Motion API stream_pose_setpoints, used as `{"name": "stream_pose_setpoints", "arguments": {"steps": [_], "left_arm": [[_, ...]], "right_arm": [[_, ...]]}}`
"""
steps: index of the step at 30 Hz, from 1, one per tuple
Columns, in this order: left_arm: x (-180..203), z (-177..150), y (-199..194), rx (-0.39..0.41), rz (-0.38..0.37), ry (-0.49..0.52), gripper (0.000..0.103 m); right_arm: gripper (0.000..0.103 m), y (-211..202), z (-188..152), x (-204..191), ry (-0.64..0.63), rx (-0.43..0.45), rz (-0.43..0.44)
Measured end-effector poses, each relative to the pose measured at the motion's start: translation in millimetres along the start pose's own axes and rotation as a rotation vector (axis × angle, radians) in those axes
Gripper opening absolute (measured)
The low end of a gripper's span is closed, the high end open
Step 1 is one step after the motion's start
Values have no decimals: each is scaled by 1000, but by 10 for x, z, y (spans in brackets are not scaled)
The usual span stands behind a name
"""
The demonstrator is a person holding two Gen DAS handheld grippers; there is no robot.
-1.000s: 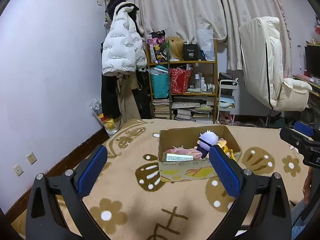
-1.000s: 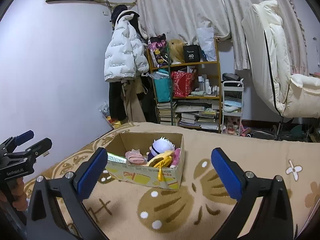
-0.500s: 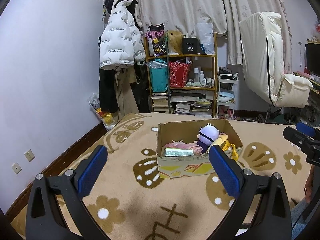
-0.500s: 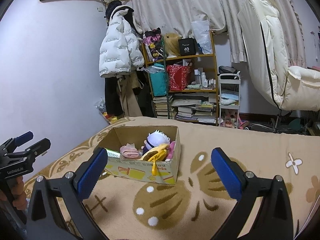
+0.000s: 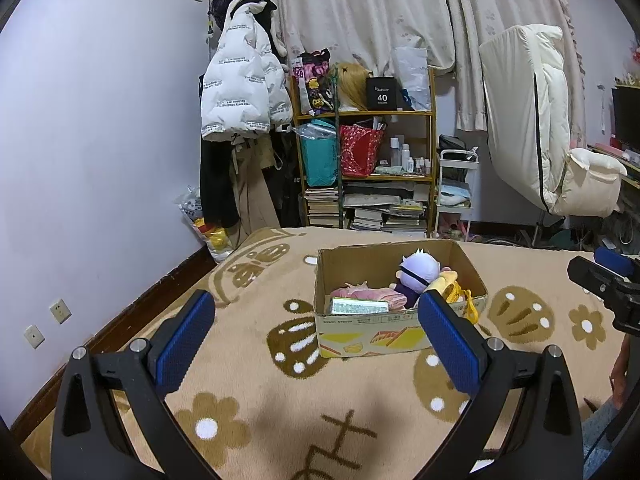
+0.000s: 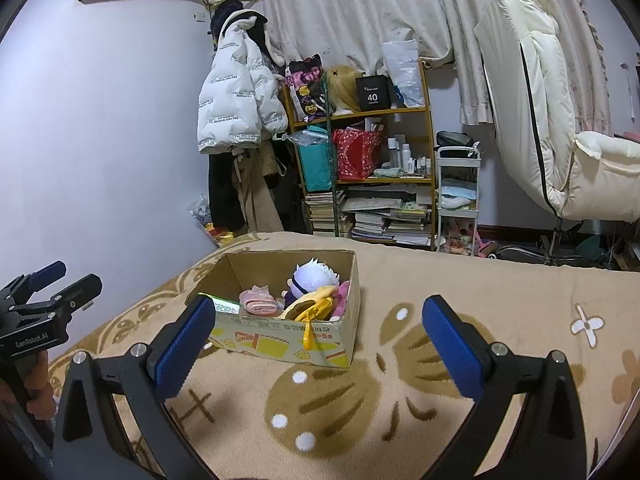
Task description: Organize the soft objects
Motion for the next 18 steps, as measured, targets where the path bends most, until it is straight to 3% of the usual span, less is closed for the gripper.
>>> {"name": "stream_pose_setpoints", "arguments": {"steps": [18], "left_arm": [[-2,-19,-29,1,-4,13,101]], "right_arm": [[103,-2,-1,10,-2,-1,1]]}}
Point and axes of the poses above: each gripper's, at about its wrist camera, not at the fingertips, and y roughly the way its jaws point, x to its right, z to its top, the point moved 2 cm from there along y, roughly the way its jaws point, and after that the axes turned 11 degrees about z, right-handed, at the moved point
